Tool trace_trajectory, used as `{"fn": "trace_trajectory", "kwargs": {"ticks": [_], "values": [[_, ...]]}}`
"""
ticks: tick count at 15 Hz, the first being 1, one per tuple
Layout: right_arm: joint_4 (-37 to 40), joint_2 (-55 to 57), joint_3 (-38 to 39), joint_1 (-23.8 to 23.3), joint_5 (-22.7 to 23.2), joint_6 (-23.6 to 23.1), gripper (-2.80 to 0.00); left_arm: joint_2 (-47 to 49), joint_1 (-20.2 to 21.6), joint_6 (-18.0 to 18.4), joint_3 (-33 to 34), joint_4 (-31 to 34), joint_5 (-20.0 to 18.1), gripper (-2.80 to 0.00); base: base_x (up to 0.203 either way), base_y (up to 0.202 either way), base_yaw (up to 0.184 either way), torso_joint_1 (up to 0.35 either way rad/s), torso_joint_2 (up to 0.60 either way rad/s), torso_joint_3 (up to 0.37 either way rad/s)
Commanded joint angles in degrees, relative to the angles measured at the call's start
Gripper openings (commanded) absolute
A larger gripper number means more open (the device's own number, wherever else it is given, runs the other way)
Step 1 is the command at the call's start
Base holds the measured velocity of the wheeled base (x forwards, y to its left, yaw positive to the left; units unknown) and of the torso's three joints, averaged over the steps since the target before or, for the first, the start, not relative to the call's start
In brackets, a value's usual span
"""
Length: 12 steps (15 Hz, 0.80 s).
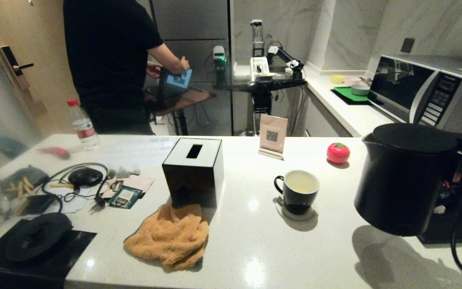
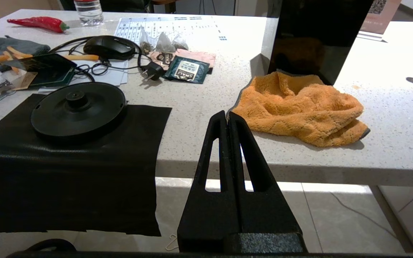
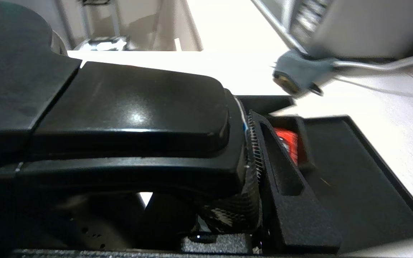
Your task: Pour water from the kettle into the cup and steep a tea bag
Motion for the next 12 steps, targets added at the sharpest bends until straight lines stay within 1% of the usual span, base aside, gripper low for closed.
{"fn": "trace_trajectory", "kwargs": {"ticks": [1, 6, 9, 12], "values": [[0.0, -4.1, 1.8, -3.7, -0.1, 0.4, -2.8, 0.0, 0.0, 0.0, 0.0, 0.0, 0.0, -2.8, 0.0, 0.0, 0.0, 0.0, 0.0, 0.0], [3.3, -7.9, 1.8, -14.7, 0.0, 0.6, -2.8, 0.0, 0.0, 0.0, 0.0, 0.0, 0.0, -2.8, 0.0, 0.0, 0.0, 0.0, 0.0, 0.0], [4.5, -7.9, 0.7, -22.6, 0.2, 0.7, -2.8, 0.0, 0.0, 0.0, 0.0, 0.0, 0.0, -2.8, 0.0, 0.0, 0.0, 0.0, 0.0, 0.0], [7.6, -7.0, -2.2, -29.2, 0.1, 2.8, -2.8, 0.0, 0.0, 0.0, 0.0, 0.0, 0.0, -2.8, 0.0, 0.0, 0.0, 0.0, 0.0, 0.0]]}}
